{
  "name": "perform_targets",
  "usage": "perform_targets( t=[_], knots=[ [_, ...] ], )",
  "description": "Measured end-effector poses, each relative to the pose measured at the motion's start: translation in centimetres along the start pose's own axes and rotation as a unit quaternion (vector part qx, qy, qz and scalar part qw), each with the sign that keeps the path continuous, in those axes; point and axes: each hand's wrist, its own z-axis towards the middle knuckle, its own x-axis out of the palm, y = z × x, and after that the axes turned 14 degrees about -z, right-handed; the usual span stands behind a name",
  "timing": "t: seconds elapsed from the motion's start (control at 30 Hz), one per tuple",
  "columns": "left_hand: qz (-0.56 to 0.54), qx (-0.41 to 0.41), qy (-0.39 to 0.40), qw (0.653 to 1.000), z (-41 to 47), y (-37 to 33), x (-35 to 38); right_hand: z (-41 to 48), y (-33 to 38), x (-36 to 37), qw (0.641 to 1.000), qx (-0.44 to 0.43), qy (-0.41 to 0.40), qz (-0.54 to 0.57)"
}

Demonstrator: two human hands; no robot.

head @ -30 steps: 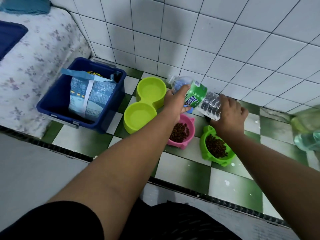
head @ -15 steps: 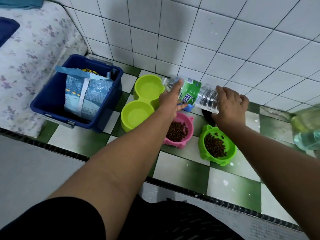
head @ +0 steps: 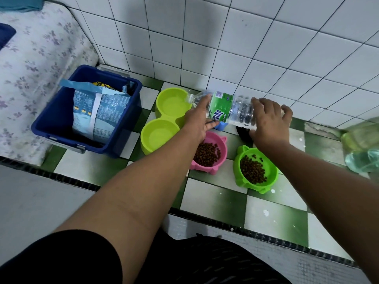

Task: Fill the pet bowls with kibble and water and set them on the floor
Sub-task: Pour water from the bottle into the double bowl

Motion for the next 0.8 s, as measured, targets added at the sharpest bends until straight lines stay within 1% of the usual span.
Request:
perform_targets(
  t=[0.4,0.8],
  knots=[
    [-0.004,-0.008,0.005,1.0,0.29,-0.12,-0.36,0.29,-0.19,-0.34,0.999,-0.017,-0.015,-0.024],
    [-0.015,-0.006,-0.003,1.0,-0.26,-0.2,-0.07,0.13,-0.39,-0.49,0.999,-0.011,-0.019,-0.033]
  ],
)
